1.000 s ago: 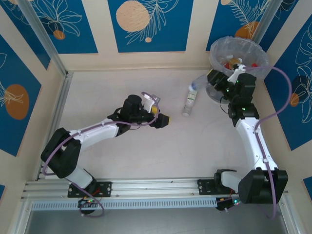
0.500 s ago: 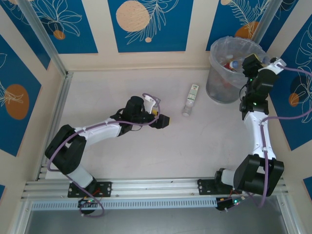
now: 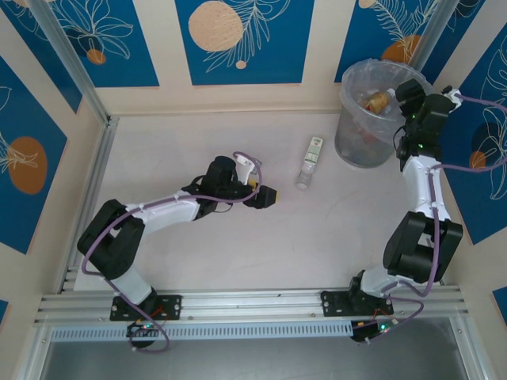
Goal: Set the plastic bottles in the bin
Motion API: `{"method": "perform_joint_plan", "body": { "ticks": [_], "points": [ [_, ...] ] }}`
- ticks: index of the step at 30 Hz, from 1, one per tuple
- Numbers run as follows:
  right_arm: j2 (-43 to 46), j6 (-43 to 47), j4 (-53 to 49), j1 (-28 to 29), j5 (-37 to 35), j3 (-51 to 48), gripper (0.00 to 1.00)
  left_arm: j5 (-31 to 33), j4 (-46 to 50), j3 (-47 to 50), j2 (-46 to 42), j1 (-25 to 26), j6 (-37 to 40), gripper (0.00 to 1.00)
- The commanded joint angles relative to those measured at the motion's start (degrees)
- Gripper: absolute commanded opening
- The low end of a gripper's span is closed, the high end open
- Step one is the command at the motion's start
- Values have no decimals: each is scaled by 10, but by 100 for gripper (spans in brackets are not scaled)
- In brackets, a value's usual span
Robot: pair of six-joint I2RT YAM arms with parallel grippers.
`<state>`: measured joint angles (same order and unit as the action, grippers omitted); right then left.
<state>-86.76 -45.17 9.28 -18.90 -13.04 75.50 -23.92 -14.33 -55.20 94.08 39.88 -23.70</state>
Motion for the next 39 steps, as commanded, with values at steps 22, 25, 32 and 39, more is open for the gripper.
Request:
{"method": "perform_joint_plan", "body": {
  "ticks": [22, 25, 32, 39],
  "points": [
    [135, 181, -250, 210, 11, -96, 99, 170, 21, -7, 20, -3, -79, 99],
    [91, 186, -275, 238, 0, -86, 99, 203, 27, 6, 8, -4, -88, 99],
    [-64, 219, -375, 273, -27, 16, 99, 274, 42, 41, -23, -3, -103, 100],
    [-208, 234, -439, 276, -56, 143, 99, 299, 62, 45, -35, -3, -102, 99]
  ]
}}
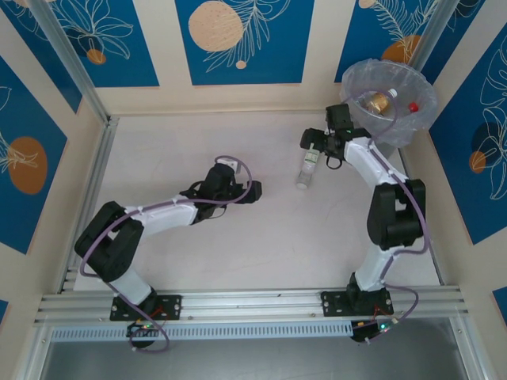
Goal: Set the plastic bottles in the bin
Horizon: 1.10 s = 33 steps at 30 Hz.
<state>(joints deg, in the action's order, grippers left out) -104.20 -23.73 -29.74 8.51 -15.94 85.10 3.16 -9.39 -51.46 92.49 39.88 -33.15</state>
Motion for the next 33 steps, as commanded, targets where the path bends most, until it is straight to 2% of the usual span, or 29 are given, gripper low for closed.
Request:
{"method": "perform_joint_plan", "body": {
  "ticks": [1, 8, 13, 22, 28, 33],
  "points": [
    [-52, 20, -59, 3, -31, 62, 99, 31, 15, 8, -20, -4, -6, 99],
    [-183, 21, -148, 2, 5, 217, 99, 45, 27, 9, -24, -4, -4, 99],
    [-240, 2, -172, 2, 1, 259, 99, 48, 31, 8, -23, -5, -5, 99],
    [-286, -17, -177, 4, 14, 257, 100, 52, 39, 4, -16, -7, -1, 100],
    [-277, -12, -160, 7, 14, 238, 91, 52, 39, 3, -13, -8, -4, 100],
    [-242, -2, -124, 10, 11, 201, 79, 51, 38, 5, -12, -8, -9, 99]
  ]
}}
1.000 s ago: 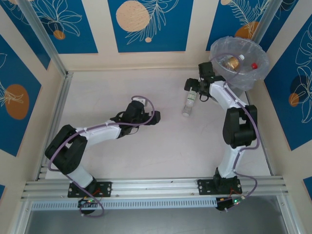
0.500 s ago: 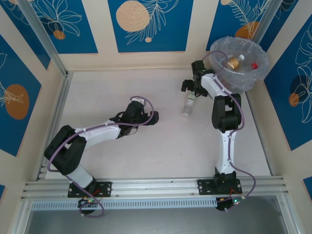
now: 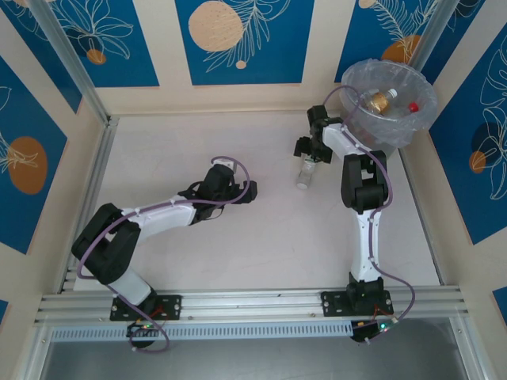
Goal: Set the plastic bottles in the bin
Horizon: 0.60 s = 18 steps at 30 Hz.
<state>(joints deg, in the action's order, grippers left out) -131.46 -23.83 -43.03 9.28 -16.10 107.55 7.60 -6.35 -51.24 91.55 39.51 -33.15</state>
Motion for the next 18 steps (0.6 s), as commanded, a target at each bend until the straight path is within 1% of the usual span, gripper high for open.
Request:
{"method": "perform_joint_plan", "body": {
  "ticks": [1, 3, 5, 14, 18],
  "points": [
    [37, 0, 14, 2, 12, -29, 77, 7, 7, 3, -2, -4, -9, 99],
    [50, 4, 24, 3, 14, -43, 72, 8, 7, 4, -4, -5, -11, 99],
    [63, 7, 32, 3, 16, -53, 70, 8, 7, 6, -5, -5, -11, 99],
    [127, 18, 80, 2, 19, -109, 63, 6, 8, 5, -5, -6, -12, 99],
    [157, 19, 87, 2, 27, -124, 63, 5, 7, 5, -5, -6, -14, 100]
  ]
}}
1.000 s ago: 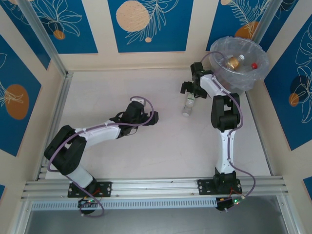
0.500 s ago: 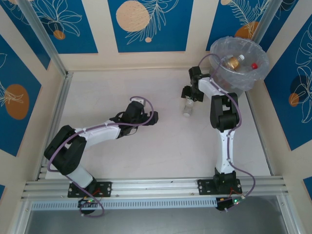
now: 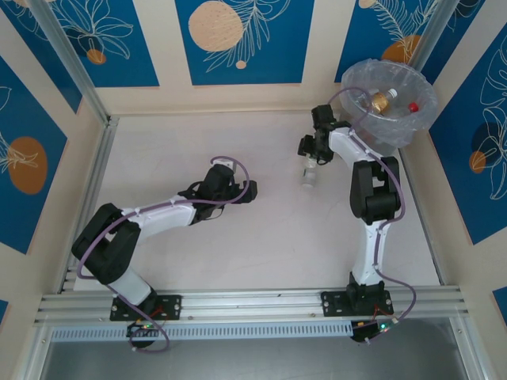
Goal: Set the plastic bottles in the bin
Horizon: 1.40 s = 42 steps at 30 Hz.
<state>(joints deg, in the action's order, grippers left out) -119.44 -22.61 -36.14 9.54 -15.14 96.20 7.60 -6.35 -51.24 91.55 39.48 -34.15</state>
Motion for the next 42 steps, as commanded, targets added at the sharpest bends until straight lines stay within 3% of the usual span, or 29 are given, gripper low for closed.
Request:
{"method": "perform_joint_plan", "body": {
  "ticks": [1, 24, 31, 42],
  "points": [
    [48, 8, 21, 0, 21, -15, 63, 4, 6, 5, -6, -6, -3, 100],
    [341, 4, 196, -10, 72, -149, 59, 6, -7, 13, -17, -13, -41, 99],
    [368, -20, 226, -51, 114, -131, 59, 3, -8, 12, -14, -14, -45, 99],
    [388, -154, 352, -160, 148, -155, 59, -5, -9, 7, -11, -16, -52, 99]
  ]
}}
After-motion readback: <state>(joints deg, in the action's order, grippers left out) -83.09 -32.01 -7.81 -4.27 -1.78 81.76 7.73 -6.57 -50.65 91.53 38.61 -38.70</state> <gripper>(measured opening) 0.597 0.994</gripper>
